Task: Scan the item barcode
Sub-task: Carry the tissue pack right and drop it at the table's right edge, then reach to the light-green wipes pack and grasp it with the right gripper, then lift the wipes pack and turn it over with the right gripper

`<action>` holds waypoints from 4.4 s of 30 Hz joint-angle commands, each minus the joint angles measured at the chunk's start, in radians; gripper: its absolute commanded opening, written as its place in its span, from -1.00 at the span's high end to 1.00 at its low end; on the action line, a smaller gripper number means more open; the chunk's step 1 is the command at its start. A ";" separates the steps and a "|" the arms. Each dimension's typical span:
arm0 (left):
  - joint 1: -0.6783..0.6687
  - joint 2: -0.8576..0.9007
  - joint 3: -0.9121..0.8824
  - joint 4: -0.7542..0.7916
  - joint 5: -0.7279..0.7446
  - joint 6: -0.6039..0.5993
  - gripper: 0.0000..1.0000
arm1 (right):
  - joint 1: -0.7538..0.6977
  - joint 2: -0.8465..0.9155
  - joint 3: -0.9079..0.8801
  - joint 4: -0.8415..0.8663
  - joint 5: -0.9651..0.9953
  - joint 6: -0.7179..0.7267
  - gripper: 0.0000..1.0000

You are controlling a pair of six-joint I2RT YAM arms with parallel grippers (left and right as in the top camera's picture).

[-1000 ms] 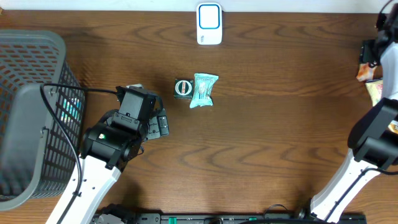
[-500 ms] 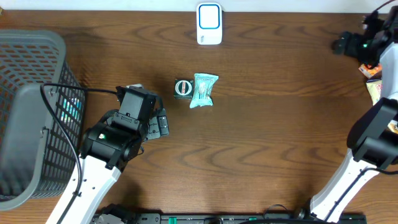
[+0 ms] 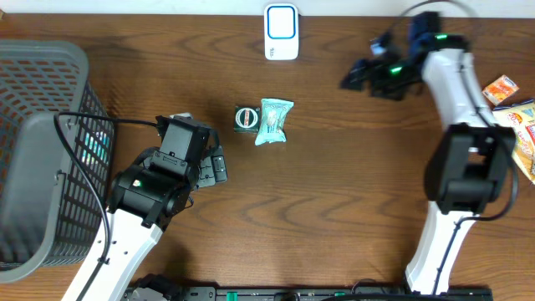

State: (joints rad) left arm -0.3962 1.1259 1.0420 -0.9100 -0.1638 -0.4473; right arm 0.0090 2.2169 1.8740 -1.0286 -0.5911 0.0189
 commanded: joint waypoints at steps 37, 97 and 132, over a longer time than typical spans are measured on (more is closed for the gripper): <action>0.003 0.004 0.004 -0.002 -0.017 0.002 -0.95 | 0.431 0.002 -0.260 0.330 0.197 0.303 0.38; 0.003 0.004 0.004 -0.002 -0.017 0.002 -0.95 | 0.526 -0.061 -0.235 0.085 0.935 0.310 -0.42; 0.003 0.004 0.004 -0.002 -0.016 0.002 -0.96 | 0.479 -0.012 -0.332 0.108 1.008 0.287 0.98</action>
State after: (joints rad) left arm -0.3962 1.1259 1.0420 -0.9100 -0.1638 -0.4473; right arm 0.5011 2.1902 1.5616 -0.9005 0.4953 0.3046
